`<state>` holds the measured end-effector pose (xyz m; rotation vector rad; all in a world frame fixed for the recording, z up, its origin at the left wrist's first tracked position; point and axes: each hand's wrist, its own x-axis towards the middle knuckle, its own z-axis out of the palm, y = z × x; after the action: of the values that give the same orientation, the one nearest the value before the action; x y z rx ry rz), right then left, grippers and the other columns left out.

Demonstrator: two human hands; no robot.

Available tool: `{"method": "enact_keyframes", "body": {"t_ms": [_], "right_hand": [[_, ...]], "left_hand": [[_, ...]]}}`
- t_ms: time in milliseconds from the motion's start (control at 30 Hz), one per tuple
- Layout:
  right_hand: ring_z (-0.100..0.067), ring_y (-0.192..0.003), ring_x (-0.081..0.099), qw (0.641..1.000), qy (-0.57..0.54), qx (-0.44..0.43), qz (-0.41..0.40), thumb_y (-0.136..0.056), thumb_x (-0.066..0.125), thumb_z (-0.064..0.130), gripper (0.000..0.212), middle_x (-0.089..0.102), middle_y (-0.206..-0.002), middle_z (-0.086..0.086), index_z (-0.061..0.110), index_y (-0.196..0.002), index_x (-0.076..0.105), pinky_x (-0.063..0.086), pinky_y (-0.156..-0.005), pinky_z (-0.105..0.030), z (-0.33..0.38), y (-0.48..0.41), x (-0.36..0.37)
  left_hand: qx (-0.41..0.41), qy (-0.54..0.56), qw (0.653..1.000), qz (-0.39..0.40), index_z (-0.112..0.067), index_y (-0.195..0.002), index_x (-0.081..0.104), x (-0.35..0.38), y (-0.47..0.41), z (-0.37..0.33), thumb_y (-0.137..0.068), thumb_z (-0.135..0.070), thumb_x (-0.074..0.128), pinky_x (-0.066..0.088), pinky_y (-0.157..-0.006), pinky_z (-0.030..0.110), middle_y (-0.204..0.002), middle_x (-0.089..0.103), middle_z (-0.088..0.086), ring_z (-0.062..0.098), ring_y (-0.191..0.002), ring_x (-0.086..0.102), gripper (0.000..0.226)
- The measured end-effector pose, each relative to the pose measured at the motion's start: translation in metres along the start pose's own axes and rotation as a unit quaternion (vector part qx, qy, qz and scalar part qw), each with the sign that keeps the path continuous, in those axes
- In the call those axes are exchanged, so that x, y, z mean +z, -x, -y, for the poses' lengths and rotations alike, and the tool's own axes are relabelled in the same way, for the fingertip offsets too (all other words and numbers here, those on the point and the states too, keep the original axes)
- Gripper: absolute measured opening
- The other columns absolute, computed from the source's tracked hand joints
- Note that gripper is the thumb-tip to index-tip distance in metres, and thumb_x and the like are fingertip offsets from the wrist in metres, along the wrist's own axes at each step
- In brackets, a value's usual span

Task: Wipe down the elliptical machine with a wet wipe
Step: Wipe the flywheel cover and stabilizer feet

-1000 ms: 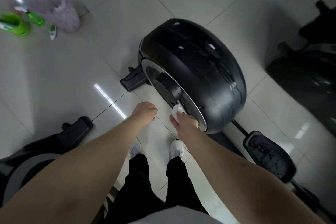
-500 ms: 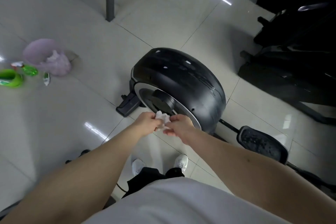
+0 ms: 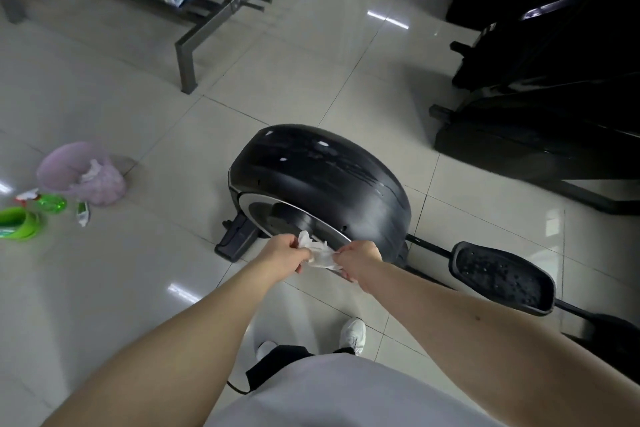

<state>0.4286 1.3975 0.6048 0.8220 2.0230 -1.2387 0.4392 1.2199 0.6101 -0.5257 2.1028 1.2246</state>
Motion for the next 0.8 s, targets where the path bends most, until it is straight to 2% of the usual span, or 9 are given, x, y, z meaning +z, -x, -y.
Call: {"method": "enact_keyframes", "body": {"t_ms": [67,133,267,367,433,500,600,700,800], "right_hand": [[-0.013,-0.049,0.057,0.999,-0.031,0.01,0.02,-0.09,0.069,0.006,0.008,0.061,-0.069,-0.005,0.011,-0.086,0.063,0.045,-0.042,-0.02,0.003,-0.005,-0.013],[-0.012,-0.048,0.059,0.994,-0.094,0.032,0.047,-0.094,0.062,0.003,0.007,0.062,-0.07,-0.007,0.006,-0.089,0.061,0.049,-0.046,-0.02,0.006,-0.01,-0.025],[-0.02,-0.071,0.071,0.969,-0.221,0.045,0.101,-0.099,0.053,-0.004,0.018,0.069,-0.087,-0.014,-0.001,-0.115,0.062,0.062,-0.067,-0.028,0.018,-0.024,-0.043],[-0.026,-0.068,0.076,0.954,-0.271,0.082,0.1,-0.094,0.062,-0.005,0.011,0.076,-0.075,-0.014,-0.009,-0.101,0.07,0.064,-0.068,-0.034,0.03,-0.03,-0.052],[-0.031,-0.077,0.077,0.948,-0.286,0.07,0.122,-0.09,0.069,-0.004,0.007,0.077,-0.083,-0.018,-0.006,-0.096,0.072,0.064,-0.076,-0.04,0.034,-0.032,-0.055],[-0.032,-0.089,0.077,0.946,-0.283,0.042,0.154,-0.092,0.07,0.0,0.01,0.077,-0.096,-0.019,-0.001,-0.101,0.072,0.063,-0.084,-0.043,0.032,-0.037,-0.058],[-0.029,-0.092,0.077,0.949,-0.255,-0.006,0.185,-0.089,0.076,0.003,0.025,0.076,-0.106,-0.016,0.006,-0.113,0.069,0.063,-0.082,-0.039,0.031,-0.046,-0.063],[-0.022,-0.084,0.078,0.959,-0.217,-0.027,0.18,-0.086,0.079,0.004,0.029,0.077,-0.101,-0.012,0.007,-0.114,0.07,0.064,-0.077,-0.033,0.035,-0.051,-0.065],[-0.019,-0.08,0.077,0.962,-0.219,-0.023,0.162,-0.086,0.079,0.001,0.025,0.077,-0.098,-0.012,0.004,-0.11,0.07,0.061,-0.069,-0.026,0.039,-0.056,-0.059]], "left_hand": [[0.009,-0.026,1.0,-0.013,-0.011,-0.096,0.067,0.006,-0.001,-0.015,-0.084,-0.025,0.07,0.043,-0.065,0.028,-0.069,0.069,0.002,0.018,-0.066,0.058,0.019],[0.018,-0.045,0.999,-0.012,-0.012,-0.093,0.066,0.011,-0.002,-0.029,-0.085,-0.023,0.072,0.04,-0.061,0.026,-0.072,0.067,0.004,0.016,-0.063,0.057,0.014],[0.028,-0.062,0.998,0.011,-0.013,-0.098,0.07,0.019,-0.001,-0.055,-0.085,-0.021,0.074,0.039,-0.055,0.023,-0.072,0.067,0.002,0.011,-0.058,0.054,0.016],[0.025,-0.051,0.998,0.019,-0.015,-0.099,0.072,0.024,-0.003,-0.069,-0.088,-0.021,0.07,0.043,-0.059,0.024,-0.073,0.071,0.0,0.011,-0.059,0.058,0.012],[0.026,-0.045,0.998,0.02,-0.019,-0.096,0.073,0.027,-0.005,-0.076,-0.09,-0.018,0.066,0.047,-0.063,0.027,-0.081,0.075,0.0,0.007,-0.062,0.064,0.009],[0.023,-0.046,0.999,0.014,-0.022,-0.095,0.073,0.029,-0.005,-0.085,-0.092,-0.015,0.062,0.048,-0.06,0.023,-0.084,0.076,0.0,0.003,-0.06,0.065,0.013],[0.018,-0.054,0.998,0.029,-0.023,-0.096,0.072,0.027,-0.005,-0.095,-0.095,-0.012,0.058,0.048,-0.055,0.019,-0.077,0.076,-0.006,0.0,-0.056,0.065,0.019],[0.031,-0.065,0.996,0.042,-0.023,-0.098,0.074,0.023,-0.011,-0.099,-0.093,-0.014,0.064,0.054,-0.073,0.032,-0.086,0.078,-0.005,0.01,-0.078,0.074,0.014],[0.046,-0.066,0.997,0.017,-0.012,-0.096,0.072,0.014,-0.021,-0.1,-0.092,-0.019,0.072,0.049,-0.062,0.021,-0.082,0.075,0.001,0.009,-0.07,0.07,0.008]]}}
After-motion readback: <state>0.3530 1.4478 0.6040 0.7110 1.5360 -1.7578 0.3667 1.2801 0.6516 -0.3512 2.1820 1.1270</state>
